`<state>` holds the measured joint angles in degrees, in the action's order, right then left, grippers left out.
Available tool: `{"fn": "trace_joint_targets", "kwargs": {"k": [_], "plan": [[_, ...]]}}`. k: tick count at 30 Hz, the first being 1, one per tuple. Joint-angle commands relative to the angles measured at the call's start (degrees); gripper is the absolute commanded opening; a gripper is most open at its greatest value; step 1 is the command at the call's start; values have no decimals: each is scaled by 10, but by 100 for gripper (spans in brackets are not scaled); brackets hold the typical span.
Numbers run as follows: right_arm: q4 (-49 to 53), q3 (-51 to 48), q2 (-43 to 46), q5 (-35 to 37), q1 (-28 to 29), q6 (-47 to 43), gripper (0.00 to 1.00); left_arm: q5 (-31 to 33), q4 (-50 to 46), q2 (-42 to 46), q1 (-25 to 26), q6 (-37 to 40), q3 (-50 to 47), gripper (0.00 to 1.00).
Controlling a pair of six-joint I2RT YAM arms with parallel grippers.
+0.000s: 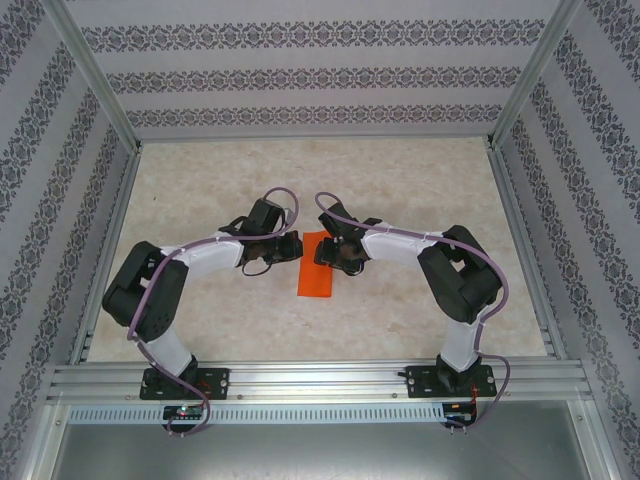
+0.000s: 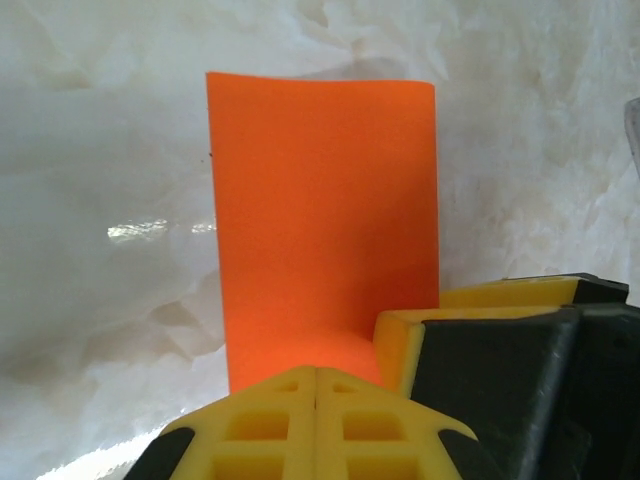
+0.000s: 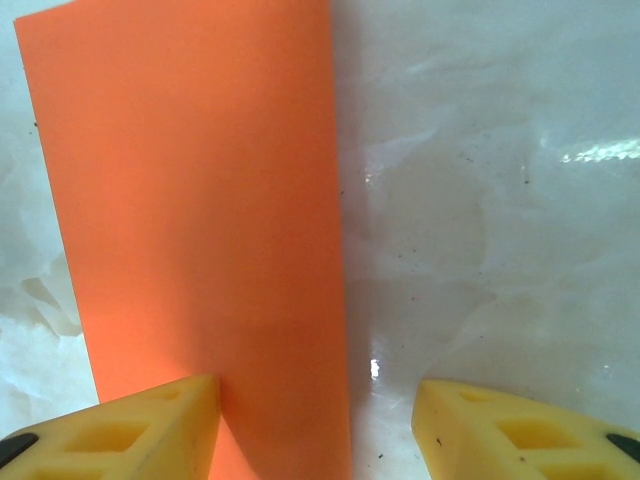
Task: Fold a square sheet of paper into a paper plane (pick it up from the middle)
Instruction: Hold the square sheet of paper at the center of the table.
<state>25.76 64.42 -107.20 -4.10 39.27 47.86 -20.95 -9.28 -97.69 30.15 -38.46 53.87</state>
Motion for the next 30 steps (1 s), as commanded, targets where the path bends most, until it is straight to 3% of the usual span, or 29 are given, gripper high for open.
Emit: {"fn": "trace_joint_targets", "kwargs": {"k": [1,14,30], "plan": [[-15,-15,-55,14,0,-5,57,-36,22,-24,6,-22,22,0],[-15,-16,-59,11,2,-4,57,-55,29,-89,7,-31,41,0],[-15,3,-26,4,0,-8,58,-5,-22,-120,15,-8,41,0]]}}
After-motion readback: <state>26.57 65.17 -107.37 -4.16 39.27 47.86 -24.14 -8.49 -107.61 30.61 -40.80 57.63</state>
